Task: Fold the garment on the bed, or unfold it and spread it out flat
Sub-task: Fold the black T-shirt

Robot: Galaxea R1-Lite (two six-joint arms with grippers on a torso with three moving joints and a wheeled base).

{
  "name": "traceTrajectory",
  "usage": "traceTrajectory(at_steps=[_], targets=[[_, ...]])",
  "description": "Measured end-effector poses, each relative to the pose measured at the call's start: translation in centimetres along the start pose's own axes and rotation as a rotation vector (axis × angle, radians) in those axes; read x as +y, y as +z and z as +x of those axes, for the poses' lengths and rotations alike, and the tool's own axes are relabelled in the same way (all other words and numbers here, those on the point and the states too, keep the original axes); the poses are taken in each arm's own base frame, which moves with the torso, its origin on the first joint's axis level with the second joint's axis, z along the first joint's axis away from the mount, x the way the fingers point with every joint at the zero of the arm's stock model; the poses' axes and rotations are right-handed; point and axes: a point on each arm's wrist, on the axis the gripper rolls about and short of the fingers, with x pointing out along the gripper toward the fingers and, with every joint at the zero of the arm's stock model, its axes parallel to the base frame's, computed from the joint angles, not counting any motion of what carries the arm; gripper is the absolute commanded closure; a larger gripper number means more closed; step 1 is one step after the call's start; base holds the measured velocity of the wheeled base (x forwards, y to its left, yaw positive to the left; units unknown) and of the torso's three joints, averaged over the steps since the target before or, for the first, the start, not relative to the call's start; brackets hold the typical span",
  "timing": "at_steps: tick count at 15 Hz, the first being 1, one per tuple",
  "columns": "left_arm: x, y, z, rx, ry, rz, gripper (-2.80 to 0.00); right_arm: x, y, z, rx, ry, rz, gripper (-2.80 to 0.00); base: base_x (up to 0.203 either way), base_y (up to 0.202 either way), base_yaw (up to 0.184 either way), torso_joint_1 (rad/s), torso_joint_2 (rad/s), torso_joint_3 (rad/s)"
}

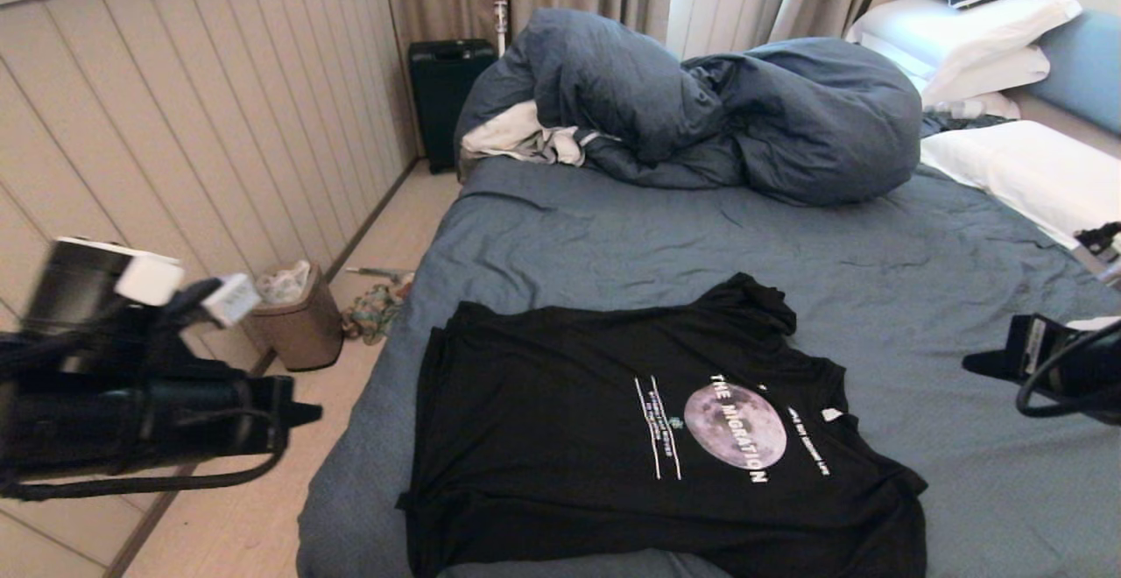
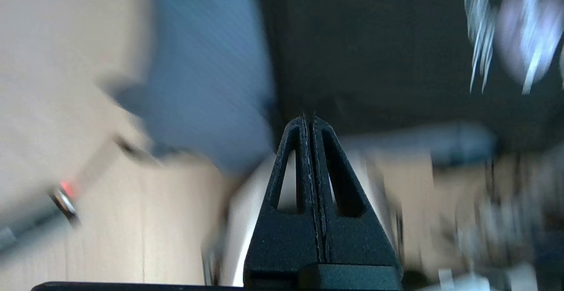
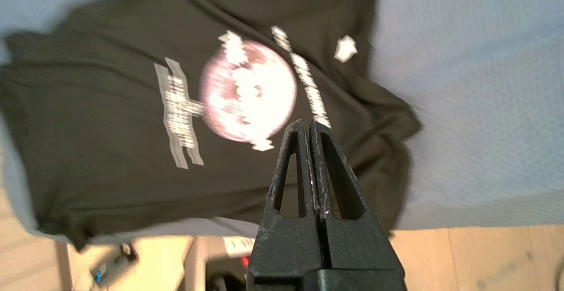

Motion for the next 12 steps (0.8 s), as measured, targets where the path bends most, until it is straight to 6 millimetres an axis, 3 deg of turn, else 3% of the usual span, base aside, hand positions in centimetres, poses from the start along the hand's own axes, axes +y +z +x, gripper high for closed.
traceTrajectory(at_steps=[2, 4, 7, 12], targets=[[-1.4, -0.8, 4.9, 0.168, -0.01, 0.011, 0.0, -1.7, -0.4, 2.4, 0.092, -0.008, -0.027, 0.0, 0.0, 0.0, 0.0, 0.0, 0.0, 0.0], [-1.7, -2.4, 8.2, 0.297, 0.012, 0.012, 0.0, -2.7, -2.2, 3.9, 0.18, -0.023, -0.03, 0.0, 0.0, 0.0, 0.0, 0.0, 0.0, 0.0], [-0.9, -5.4, 10.4, 0.442, 0.052, 0.012, 0.0, -4.2, -6.4, 5.4, 0.274, -0.042, -0.094, 0.0, 0.0, 0.0, 0.0, 0.0, 0.0, 0.0], [-0.5, -6.2, 13.0, 0.441, 0.053, 0.012, 0.0, -6.9, -11.2, 9.3, 0.311, -0.117, -0.142, 0.0, 0.0, 0.0, 0.0, 0.0, 0.0, 0.0]])
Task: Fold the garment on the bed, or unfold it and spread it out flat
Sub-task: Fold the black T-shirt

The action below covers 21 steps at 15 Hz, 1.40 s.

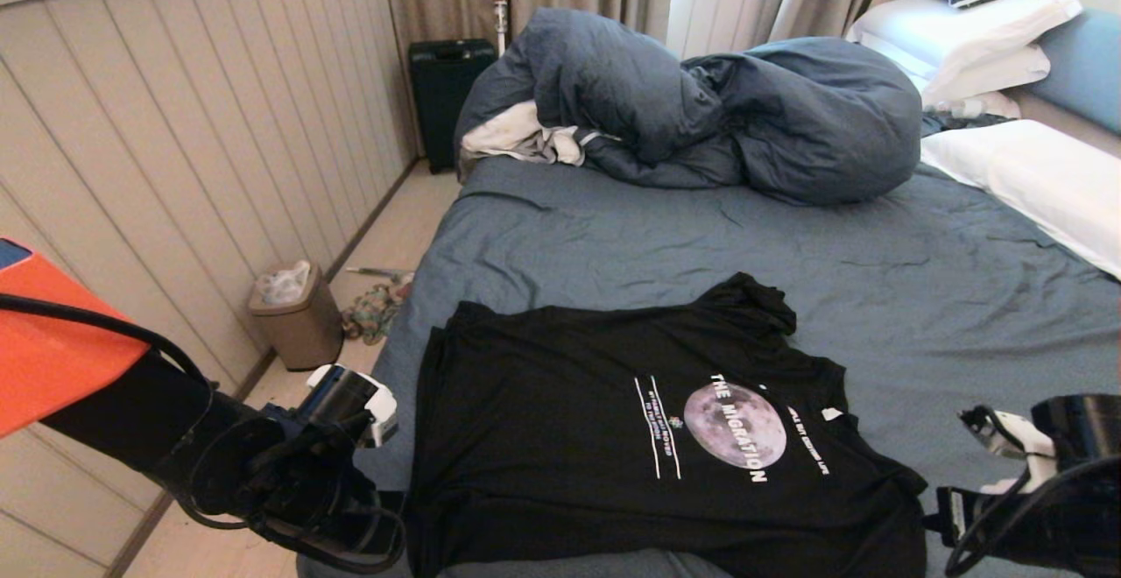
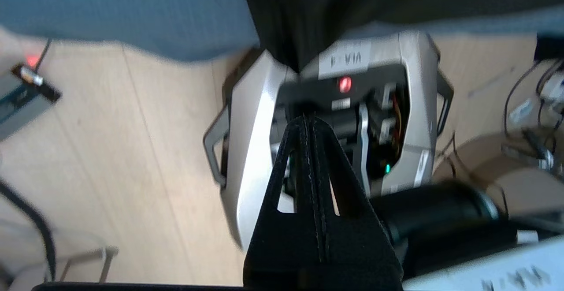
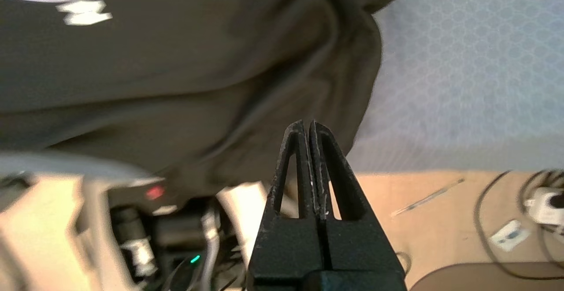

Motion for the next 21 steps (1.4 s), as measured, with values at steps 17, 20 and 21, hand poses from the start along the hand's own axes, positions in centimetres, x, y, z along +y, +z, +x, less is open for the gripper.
traceTrajectory(at_steps=[17, 20, 21], targets=[[0.3, 0.3, 0.1, -0.037, -0.02, -0.013, 0.0, -0.4, -6.0, 2.9, 0.007, -0.04, -0.039, 0.0, 0.0, 0.0, 0.0, 0.0, 0.0, 0.0], [0.3, 0.2, -0.1, -0.042, -0.021, -0.01, 0.0, -1.2, -6.2, 3.4, 0.017, -0.051, -0.076, 0.0, 0.0, 0.0, 0.0, 0.0, 0.0, 0.0], [0.3, 0.2, -0.3, -0.044, -0.022, -0.01, 0.0, -1.3, -6.3, 3.5, 0.023, -0.052, -0.076, 0.0, 0.0, 0.0, 0.0, 0.0, 0.0, 0.0]])
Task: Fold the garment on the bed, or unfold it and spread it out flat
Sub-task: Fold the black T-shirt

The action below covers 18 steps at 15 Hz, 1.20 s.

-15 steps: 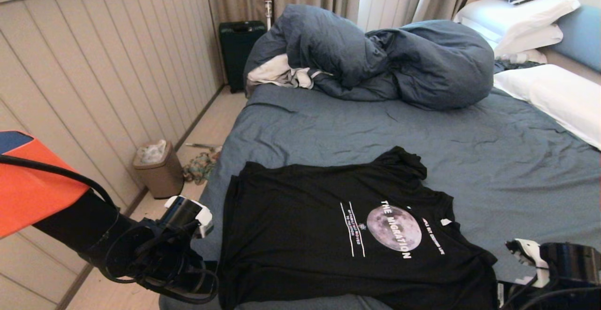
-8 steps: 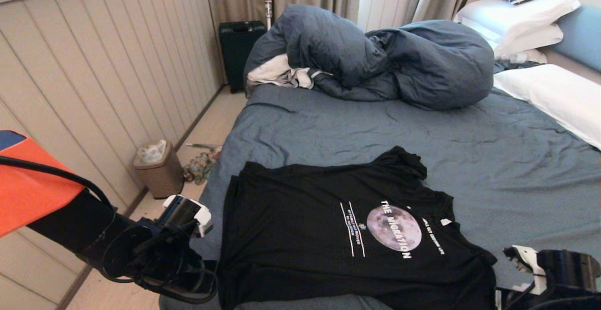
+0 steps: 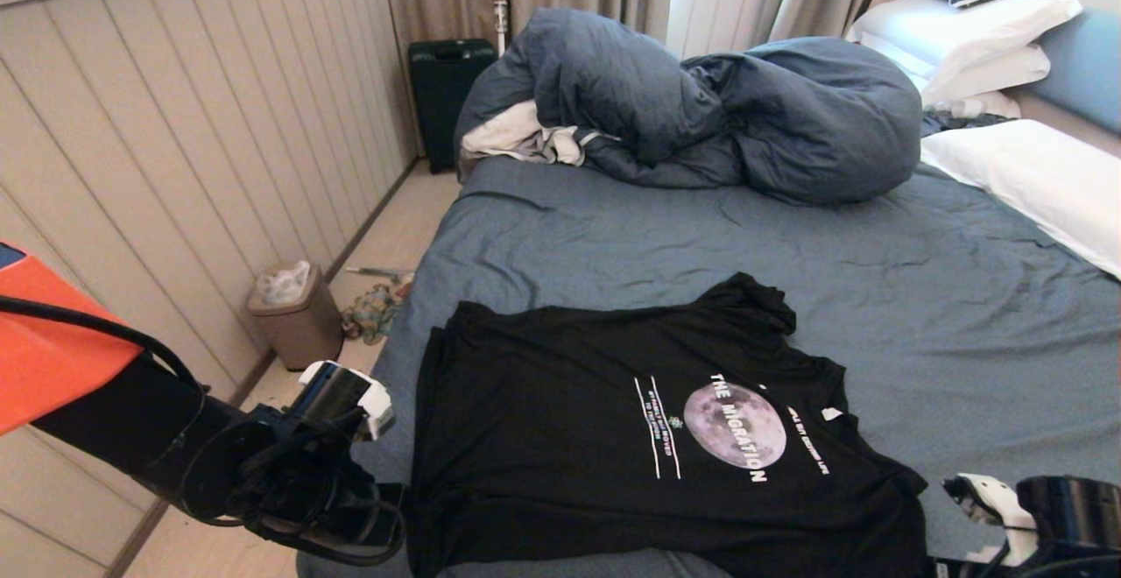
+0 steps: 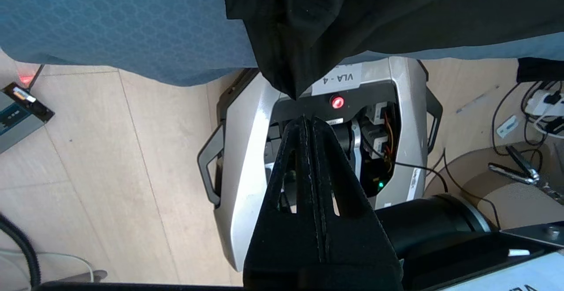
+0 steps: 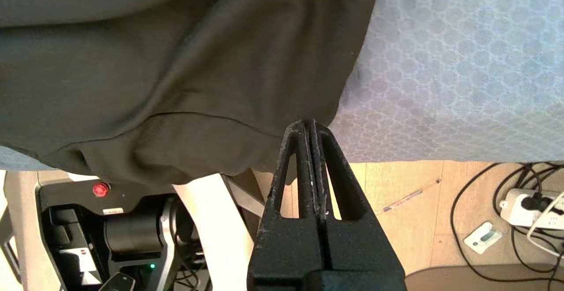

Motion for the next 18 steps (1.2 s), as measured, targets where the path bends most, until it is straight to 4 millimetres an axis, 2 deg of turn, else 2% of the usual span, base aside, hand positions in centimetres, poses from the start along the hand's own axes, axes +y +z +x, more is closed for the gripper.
traceTrajectory(at_steps=[3, 4, 18], targets=[[0.0, 0.0, -0.2, -0.004, -0.002, 0.0, 0.0, -0.1, -0.2, 0.2, 0.014, 0.001, 0.0, 0.0, 0.0, 0.0, 0.0, 0.0, 0.0, 0.0], [0.0, 0.0, -0.3, -0.006, -0.003, 0.0, 0.0, -0.1, -0.2, 0.2, 0.02, 0.001, 0.0, -2.8, 0.0, 0.0, 0.0, 0.0, 0.0, 0.0], [-0.3, 0.6, -0.1, -0.013, -0.033, 0.006, 0.0, 0.5, -0.1, 1.2, 0.008, 0.031, -0.039, -2.8, 0.0, 0.0, 0.0, 0.0, 0.0, 0.0]])
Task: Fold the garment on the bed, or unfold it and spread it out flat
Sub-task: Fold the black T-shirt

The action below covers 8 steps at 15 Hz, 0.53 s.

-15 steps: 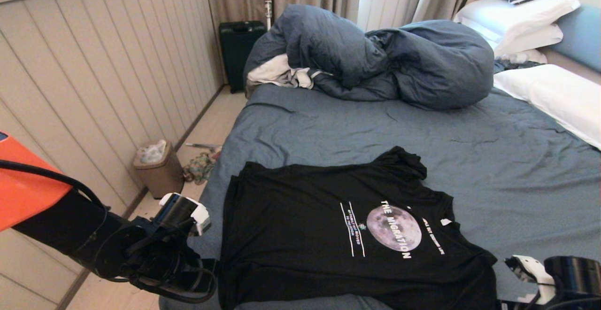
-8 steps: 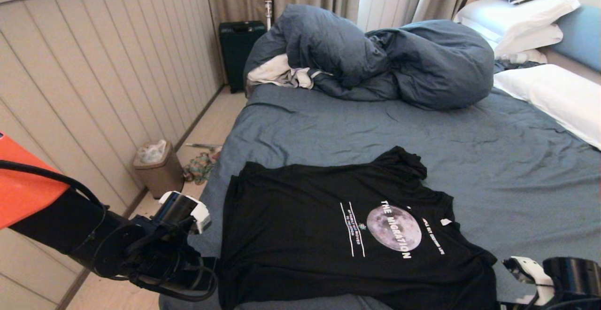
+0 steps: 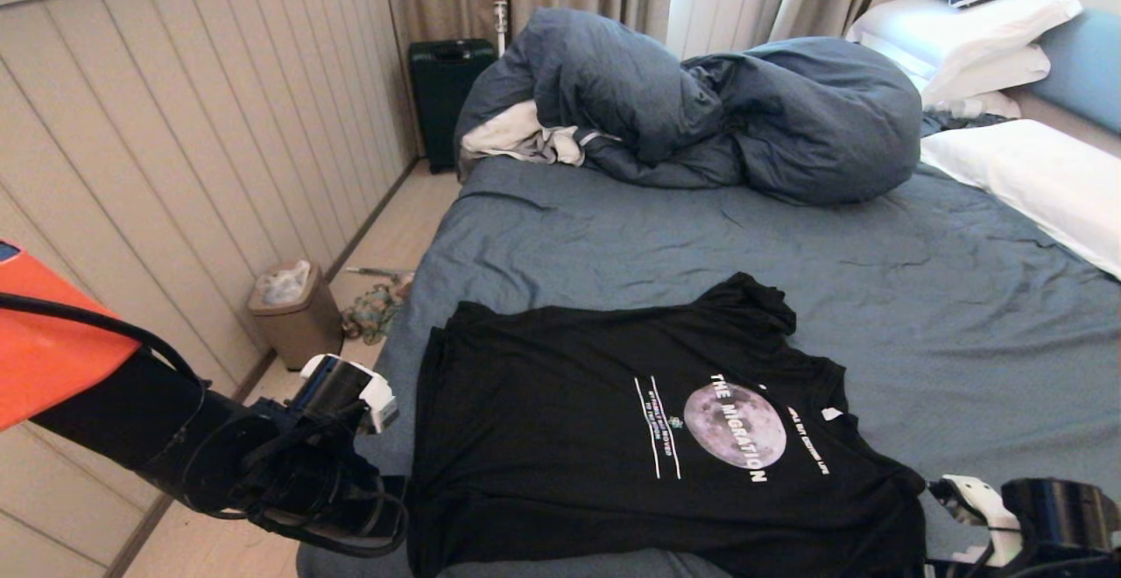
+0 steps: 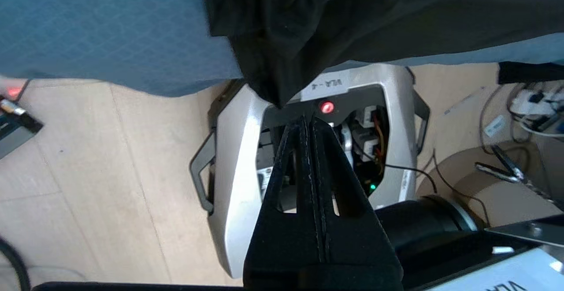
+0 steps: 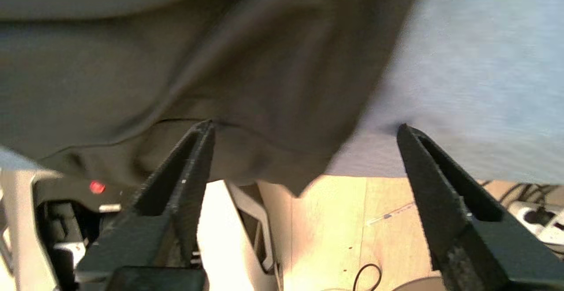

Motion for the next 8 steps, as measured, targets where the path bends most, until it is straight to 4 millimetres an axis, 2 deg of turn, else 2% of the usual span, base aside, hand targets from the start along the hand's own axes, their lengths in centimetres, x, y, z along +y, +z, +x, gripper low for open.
traceTrajectory(at_steps=[3, 4, 8], targets=[[0.08, 0.24, 0.05, -0.002, -0.006, -0.002, 0.0, 0.92, -0.26, 0.66, 0.035, 0.03, -0.013, -2.8, 0.0, 0.0, 0.0, 0.0, 0.0, 0.0], [0.16, 0.28, 0.06, -0.003, -0.005, -0.005, 0.0, 1.03, -0.31, 0.85, 0.039, 0.035, -0.017, 0.0, 0.0, 0.0, 0.0, 0.0, 0.0, 0.0], [0.4, 0.4, 0.06, -0.004, -0.003, -0.012, 0.0, 1.1, -0.41, 1.11, 0.046, 0.037, -0.019, 0.0, 0.0, 0.0, 0.0, 0.0, 0.0, 0.0]])
